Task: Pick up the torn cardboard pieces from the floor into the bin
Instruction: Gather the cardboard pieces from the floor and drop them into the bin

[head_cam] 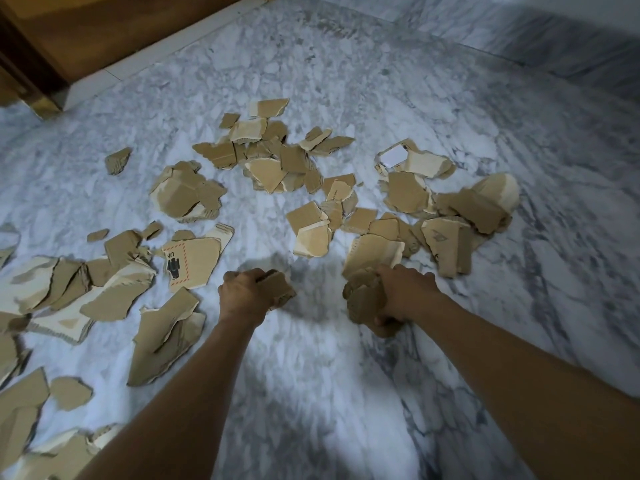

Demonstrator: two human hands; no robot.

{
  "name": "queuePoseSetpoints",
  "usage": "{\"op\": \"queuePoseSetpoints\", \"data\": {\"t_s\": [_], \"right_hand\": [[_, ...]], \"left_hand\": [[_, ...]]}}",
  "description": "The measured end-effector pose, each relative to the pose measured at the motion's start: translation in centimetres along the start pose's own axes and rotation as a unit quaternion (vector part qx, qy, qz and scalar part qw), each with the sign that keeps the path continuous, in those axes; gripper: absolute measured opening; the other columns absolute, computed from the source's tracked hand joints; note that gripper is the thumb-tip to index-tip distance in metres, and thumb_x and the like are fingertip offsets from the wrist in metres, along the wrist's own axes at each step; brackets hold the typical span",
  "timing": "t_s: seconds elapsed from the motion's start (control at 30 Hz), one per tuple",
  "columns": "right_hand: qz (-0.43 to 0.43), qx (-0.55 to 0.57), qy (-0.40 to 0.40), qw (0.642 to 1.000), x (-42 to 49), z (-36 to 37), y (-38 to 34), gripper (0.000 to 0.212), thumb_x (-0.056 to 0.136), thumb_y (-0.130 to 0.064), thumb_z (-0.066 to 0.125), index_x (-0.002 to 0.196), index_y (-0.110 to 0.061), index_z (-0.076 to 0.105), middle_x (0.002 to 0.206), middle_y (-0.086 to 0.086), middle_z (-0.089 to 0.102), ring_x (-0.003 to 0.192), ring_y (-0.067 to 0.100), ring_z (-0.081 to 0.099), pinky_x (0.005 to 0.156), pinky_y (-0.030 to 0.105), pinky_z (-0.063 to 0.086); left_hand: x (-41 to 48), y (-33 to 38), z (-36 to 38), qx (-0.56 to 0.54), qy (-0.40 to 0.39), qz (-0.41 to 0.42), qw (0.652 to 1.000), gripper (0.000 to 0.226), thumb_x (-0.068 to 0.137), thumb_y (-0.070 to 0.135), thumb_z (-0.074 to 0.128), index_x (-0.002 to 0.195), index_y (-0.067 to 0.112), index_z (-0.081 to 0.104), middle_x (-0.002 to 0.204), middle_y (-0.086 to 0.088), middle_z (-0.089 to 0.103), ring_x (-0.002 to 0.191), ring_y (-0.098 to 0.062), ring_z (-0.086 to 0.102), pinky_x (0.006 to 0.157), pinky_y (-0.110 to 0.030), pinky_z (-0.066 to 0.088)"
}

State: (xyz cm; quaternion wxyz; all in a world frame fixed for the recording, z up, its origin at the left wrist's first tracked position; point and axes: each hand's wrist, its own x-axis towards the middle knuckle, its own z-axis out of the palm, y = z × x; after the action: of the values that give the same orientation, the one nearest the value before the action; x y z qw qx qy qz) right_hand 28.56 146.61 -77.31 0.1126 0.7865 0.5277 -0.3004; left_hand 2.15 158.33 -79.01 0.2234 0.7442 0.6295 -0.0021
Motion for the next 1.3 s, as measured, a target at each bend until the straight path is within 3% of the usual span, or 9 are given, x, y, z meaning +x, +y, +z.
{"op": "queuePoseSetpoints", "data": {"t_s": [0.1, 0.33, 0.53, 0.67, 0.77, 0.87, 1.1, 1.2, 1.3], "right_hand": [[-0.002, 0.000, -0.004, 1.000, 0.1, 0.0, -0.1, 0.104, 0.065, -0.046, 0.085, 0.150, -0.035, 0.025, 0.133, 0.009, 0.051, 0.124, 0.036, 0.051, 0.107, 0.055, 0.036], [-0.044, -0.077, -0.041, 0.995, -1.2, -0.9, -0.4, 0.078, 0.078, -0.040, 0.079, 0.142, -0.020, 0.040, 0.133, 0.009, 0.050, 0.125, 0.034, 0.049, 0.106, 0.054, 0.034], [-0.096, -0.106, -0.012, 0.990, -2.3, -7.4, 1.9, 0.070, 0.077, -0.029, 0.080, 0.139, -0.018, 0.049, 0.139, 0.010, 0.050, 0.120, 0.033, 0.054, 0.091, 0.045, 0.049], [-0.104, -0.134, -0.011, 0.985, -2.4, -11.1, 3.0, 0.080, 0.081, -0.030, 0.078, 0.148, -0.014, 0.037, 0.157, 0.016, 0.023, 0.131, 0.041, 0.043, 0.090, 0.051, 0.048], [-0.110, -0.124, 0.003, 0.986, -0.5, -10.3, 1.9, 0.092, 0.077, -0.032, 0.083, 0.151, -0.016, 0.031, 0.157, 0.016, 0.021, 0.140, 0.042, 0.027, 0.102, 0.054, 0.041], [-0.117, -0.098, 0.000, 0.988, 2.0, -6.9, 0.5, 0.091, 0.080, -0.039, 0.079, 0.154, -0.028, 0.028, 0.156, 0.011, 0.022, 0.141, 0.039, 0.027, 0.109, 0.056, 0.034], [-0.075, -0.143, 0.013, 0.987, 5.0, -5.0, -1.4, 0.101, 0.075, -0.039, 0.085, 0.153, -0.020, 0.024, 0.151, 0.017, 0.027, 0.137, 0.040, 0.031, 0.109, 0.056, 0.029], [-0.044, -0.068, 0.023, 0.996, 5.3, -4.7, -1.9, 0.093, 0.078, -0.023, 0.082, 0.152, -0.015, 0.027, 0.143, 0.018, 0.043, 0.128, 0.041, 0.044, 0.102, 0.051, 0.040], [-0.038, -0.045, 0.067, 0.996, 5.1, -4.1, -2.3, 0.059, 0.079, -0.029, 0.072, 0.133, -0.016, 0.050, 0.119, 0.011, 0.062, 0.106, 0.034, 0.061, 0.087, 0.046, 0.052]], "left_hand": [[-0.4, 0.4, -0.3, -0.037, -0.015, -0.024, 0.999, 0.028, 0.079, 0.014, 0.070, 0.107, 0.021, 0.068, 0.092, -0.009, 0.069, 0.076, -0.024, 0.058, 0.057, -0.024, 0.040], [-1.4, 3.1, -1.2, -0.006, -0.119, 0.006, 0.993, 0.035, 0.093, 0.021, 0.060, 0.119, 0.010, 0.041, 0.107, -0.019, 0.063, 0.095, -0.039, 0.062, 0.078, -0.046, 0.053], [0.3, 10.3, -6.3, -0.107, -0.153, 0.013, 0.982, 0.051, 0.084, 0.037, 0.071, 0.121, 0.009, 0.053, 0.104, -0.011, 0.065, 0.086, -0.024, 0.062, 0.067, -0.032, 0.049], [1.0, 13.6, -8.4, -0.134, -0.161, 0.018, 0.978, 0.075, 0.063, 0.045, 0.062, 0.128, 0.007, 0.053, 0.110, -0.011, 0.056, 0.077, -0.011, 0.057, 0.046, -0.013, 0.041], [2.7, 13.6, -7.2, -0.093, -0.166, -0.001, 0.982, 0.096, 0.055, 0.054, 0.058, 0.140, 0.011, 0.042, 0.133, -0.018, 0.040, 0.113, -0.034, 0.054, 0.071, -0.028, 0.055], [4.7, 12.8, -4.7, -0.033, -0.172, 0.021, 0.984, 0.115, 0.049, 0.067, 0.061, 0.147, 0.019, 0.025, 0.144, -0.017, 0.022, 0.131, -0.041, 0.038, 0.107, -0.049, 0.042], [10.5, 9.3, -0.9, 0.005, -0.174, 0.144, 0.974, 0.134, 0.050, 0.061, 0.080, 0.155, 0.031, 0.002, 0.153, -0.010, 0.008, 0.135, -0.039, 0.035, 0.104, -0.052, 0.045], [12.4, 9.1, -1.1, 0.068, -0.168, 0.134, 0.974, 0.137, 0.036, 0.074, 0.078, 0.152, 0.026, 0.023, 0.150, -0.010, 0.024, 0.131, -0.038, 0.038, 0.100, -0.050, 0.046], [12.9, 9.0, -2.0, 0.099, -0.178, 0.108, 0.973, 0.104, 0.048, 0.066, 0.086, 0.135, 0.026, 0.047, 0.135, -0.013, 0.046, 0.126, -0.036, 0.046, 0.105, -0.045, 0.041]]}}
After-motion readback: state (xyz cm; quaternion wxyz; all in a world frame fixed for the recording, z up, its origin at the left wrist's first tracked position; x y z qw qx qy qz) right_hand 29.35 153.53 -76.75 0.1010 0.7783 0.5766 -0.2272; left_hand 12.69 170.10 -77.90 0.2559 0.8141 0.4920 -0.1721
